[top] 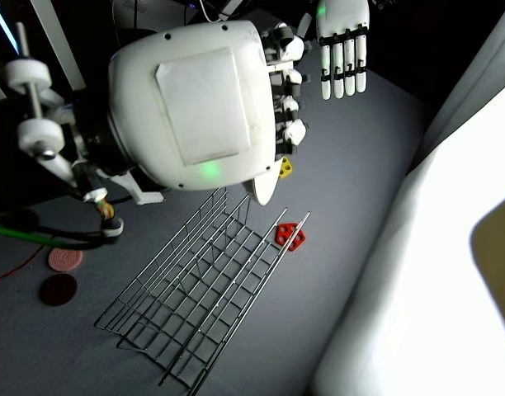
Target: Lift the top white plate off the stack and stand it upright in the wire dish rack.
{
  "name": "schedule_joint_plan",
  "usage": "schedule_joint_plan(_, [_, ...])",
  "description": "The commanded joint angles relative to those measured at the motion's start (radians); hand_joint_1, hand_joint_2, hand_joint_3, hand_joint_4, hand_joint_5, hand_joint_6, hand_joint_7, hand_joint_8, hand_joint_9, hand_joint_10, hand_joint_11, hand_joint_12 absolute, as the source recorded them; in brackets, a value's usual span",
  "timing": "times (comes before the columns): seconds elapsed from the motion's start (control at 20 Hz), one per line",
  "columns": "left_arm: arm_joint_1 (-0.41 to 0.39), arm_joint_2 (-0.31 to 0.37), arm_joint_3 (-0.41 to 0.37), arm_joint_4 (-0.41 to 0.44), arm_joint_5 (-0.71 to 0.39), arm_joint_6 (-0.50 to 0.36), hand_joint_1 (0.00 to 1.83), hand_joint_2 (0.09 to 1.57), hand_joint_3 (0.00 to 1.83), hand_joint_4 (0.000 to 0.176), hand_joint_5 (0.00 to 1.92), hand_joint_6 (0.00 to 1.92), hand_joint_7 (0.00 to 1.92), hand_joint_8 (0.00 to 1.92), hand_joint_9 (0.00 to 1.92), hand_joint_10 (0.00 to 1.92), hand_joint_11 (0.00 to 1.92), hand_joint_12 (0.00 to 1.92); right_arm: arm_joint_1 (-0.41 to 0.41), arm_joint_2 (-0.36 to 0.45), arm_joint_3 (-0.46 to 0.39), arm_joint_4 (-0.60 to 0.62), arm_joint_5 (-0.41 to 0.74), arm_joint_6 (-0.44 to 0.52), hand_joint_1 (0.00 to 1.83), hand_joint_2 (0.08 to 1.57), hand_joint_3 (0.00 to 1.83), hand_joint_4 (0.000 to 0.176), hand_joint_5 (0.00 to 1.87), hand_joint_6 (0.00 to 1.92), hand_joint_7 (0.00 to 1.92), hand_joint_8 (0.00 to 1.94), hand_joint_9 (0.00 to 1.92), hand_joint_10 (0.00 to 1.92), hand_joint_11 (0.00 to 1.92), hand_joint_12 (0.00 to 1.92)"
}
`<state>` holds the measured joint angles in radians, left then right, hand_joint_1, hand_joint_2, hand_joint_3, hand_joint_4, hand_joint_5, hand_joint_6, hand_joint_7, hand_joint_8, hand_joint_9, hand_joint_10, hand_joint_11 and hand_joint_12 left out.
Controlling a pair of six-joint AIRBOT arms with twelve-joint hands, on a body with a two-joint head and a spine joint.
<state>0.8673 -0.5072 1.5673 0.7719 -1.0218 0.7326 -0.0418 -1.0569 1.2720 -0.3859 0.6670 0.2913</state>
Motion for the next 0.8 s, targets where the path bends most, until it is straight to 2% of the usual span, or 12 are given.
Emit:
schedule_joint_plan(0.0, [-0.013,0.013,-0.004,-0.067,-0.067,0.003,0.19,0.9,0.0,0.0,0.08,0.01,0.11,0.01,0.13,0.01,0.14,0.03,0.018,0.012,0.003,0.061,0.135,0.031,1.5,1.06,0.0,0.0,0.9,1.04,1.04,0.65,1.15,0.68,0.96,1.38])
schedule_joint_plan(0.05, [-0.013,0.013,-0.004,-0.066,-0.068,0.003,0.17,0.91,0.0,0.0,0.06,0.0,0.1,0.0,0.12,0.01,0.12,0.02,0.012,0.012,0.013,0.046,0.136,0.056,1.49,1.07,0.0,0.0,0.89,1.07,1.02,0.67,1.11,0.75,0.94,1.41])
schedule_joint_plan(0.1, [-0.013,0.013,-0.004,-0.066,-0.068,0.003,0.17,0.92,0.0,0.0,0.07,0.0,0.11,0.0,0.12,0.01,0.12,0.02,0.005,0.012,0.022,0.033,0.144,0.082,1.5,1.07,0.0,0.0,0.91,1.04,1.05,0.62,1.12,0.72,0.95,1.39])
schedule_joint_plan(0.2, [-0.011,0.013,-0.004,-0.065,-0.073,-0.001,0.17,0.92,0.0,0.0,0.06,0.0,0.09,0.0,0.1,0.0,0.11,0.01,-0.005,0.012,0.038,0.001,0.162,0.128,1.49,1.08,0.0,0.0,0.89,1.07,1.02,0.63,1.07,0.8,0.97,1.42])
schedule_joint_plan(0.25, [-0.011,0.013,-0.004,-0.065,-0.075,-0.002,0.17,0.92,0.0,0.0,0.05,0.0,0.09,0.0,0.11,0.0,0.12,0.02,-0.006,0.012,0.046,-0.004,0.163,0.145,1.49,1.08,0.0,0.0,0.88,1.09,1.01,0.65,1.07,0.8,0.97,1.41])
schedule_joint_plan(0.4, [-0.01,0.013,-0.003,-0.065,-0.075,-0.012,0.18,0.92,0.0,0.0,0.06,0.0,0.1,0.0,0.11,0.01,0.13,0.02,-0.014,0.012,0.073,-0.005,0.164,0.212,1.5,1.06,0.0,0.0,0.92,0.99,1.07,0.6,1.13,0.73,0.95,1.4])
schedule_joint_plan(0.45, [-0.01,0.013,-0.003,-0.063,-0.075,-0.012,0.18,0.91,0.0,0.0,0.07,0.01,0.11,0.01,0.12,0.01,0.14,0.03,-0.016,0.014,0.081,-0.005,0.165,0.227,1.5,1.06,0.0,0.0,0.92,0.97,1.07,0.62,1.13,0.72,0.96,1.39])
schedule_joint_plan(0.55, [-0.011,0.013,-0.003,-0.063,-0.075,-0.013,0.18,0.92,0.0,0.0,0.07,0.0,0.1,0.0,0.11,0.0,0.13,0.02,-0.019,0.018,0.088,0.002,0.165,0.233,1.5,1.05,0.0,0.0,0.96,0.87,1.12,0.53,1.17,0.67,0.97,1.38])
schedule_joint_plan(0.6, [-0.011,0.013,-0.007,-0.063,-0.074,-0.02,0.17,0.92,0.0,0.0,0.07,0.0,0.1,0.0,0.12,0.0,0.14,0.03,-0.023,0.02,0.092,0.005,0.165,0.249,1.5,1.06,0.0,0.0,0.94,0.95,1.07,0.61,1.14,0.72,0.95,1.4])
schedule_joint_plan(0.75, [-0.011,0.016,-0.017,-0.063,-0.07,-0.021,0.15,0.93,0.0,0.0,0.06,0.0,0.08,0.0,0.09,0.0,0.1,0.01,-0.026,0.028,0.095,0.018,0.129,0.262,1.5,1.06,0.0,0.0,0.92,0.97,1.07,0.62,1.12,0.74,0.96,1.39])
